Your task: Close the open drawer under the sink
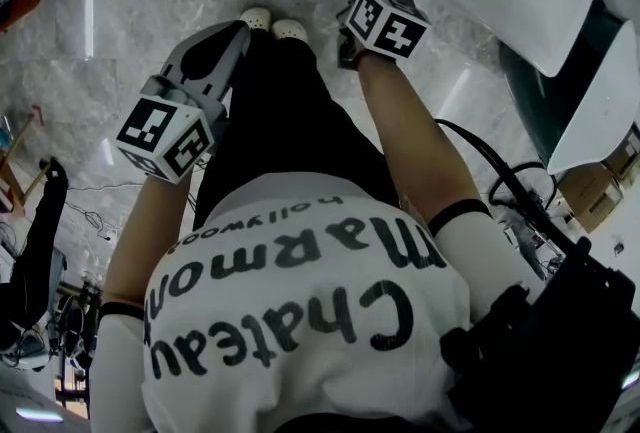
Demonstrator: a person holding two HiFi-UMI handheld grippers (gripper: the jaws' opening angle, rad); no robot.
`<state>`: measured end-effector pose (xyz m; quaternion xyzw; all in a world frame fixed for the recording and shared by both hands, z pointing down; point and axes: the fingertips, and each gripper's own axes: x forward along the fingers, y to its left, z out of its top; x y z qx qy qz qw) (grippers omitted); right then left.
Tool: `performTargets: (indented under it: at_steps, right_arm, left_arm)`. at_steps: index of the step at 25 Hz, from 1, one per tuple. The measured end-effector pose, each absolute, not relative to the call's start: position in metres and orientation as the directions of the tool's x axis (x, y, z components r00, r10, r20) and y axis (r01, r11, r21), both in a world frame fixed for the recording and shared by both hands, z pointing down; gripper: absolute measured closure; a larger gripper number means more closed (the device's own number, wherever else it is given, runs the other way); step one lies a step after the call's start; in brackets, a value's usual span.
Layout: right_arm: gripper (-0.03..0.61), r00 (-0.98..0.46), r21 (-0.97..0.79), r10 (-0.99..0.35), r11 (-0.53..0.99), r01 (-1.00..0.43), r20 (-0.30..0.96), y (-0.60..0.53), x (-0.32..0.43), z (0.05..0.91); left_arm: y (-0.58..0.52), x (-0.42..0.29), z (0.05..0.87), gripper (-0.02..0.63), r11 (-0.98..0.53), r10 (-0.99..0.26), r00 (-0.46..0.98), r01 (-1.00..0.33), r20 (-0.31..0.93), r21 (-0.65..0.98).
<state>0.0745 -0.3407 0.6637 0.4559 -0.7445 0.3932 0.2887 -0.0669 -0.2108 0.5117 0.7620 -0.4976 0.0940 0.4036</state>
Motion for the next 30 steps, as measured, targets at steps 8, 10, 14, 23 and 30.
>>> performTargets:
  at_steps: [8,10,14,23,30]
  right_arm:
    - [0.443,-0.415,-0.321,-0.468,0.27,-0.908,0.781,-0.347,0.075,0.665]
    - [0.443,-0.416,-0.322,-0.472,0.27,-0.908,0.778,-0.349,0.076,0.664]
    - [0.443,-0.411,-0.319,-0.484,0.264,-0.91,0.772,-0.353,0.078,0.661]
    - [0.442,-0.403,-0.316,-0.498,0.253,-0.914,0.768,-0.359,0.081,0.656]
    - [0.442,-0.396,-0.315,-0.505,0.242,-0.918,0.767,-0.36,0.079,0.654]
  left_arm:
    - [-0.206,-0.067,0.516,0.606,-0.169,-0.689,0.481,-0.834,0.543,0.525]
    - [-0.205,-0.068,0.515,0.606,-0.159,-0.695,0.472,-0.837,0.543,0.523]
    - [-0.201,-0.067,0.513,0.606,-0.158,-0.698,0.466,-0.841,0.545,0.517]
    - [-0.195,-0.065,0.512,0.606,-0.141,-0.706,0.454,-0.842,0.543,0.521]
    - [-0.193,-0.069,0.511,0.606,-0.133,-0.703,0.45,-0.844,0.55,0.52]
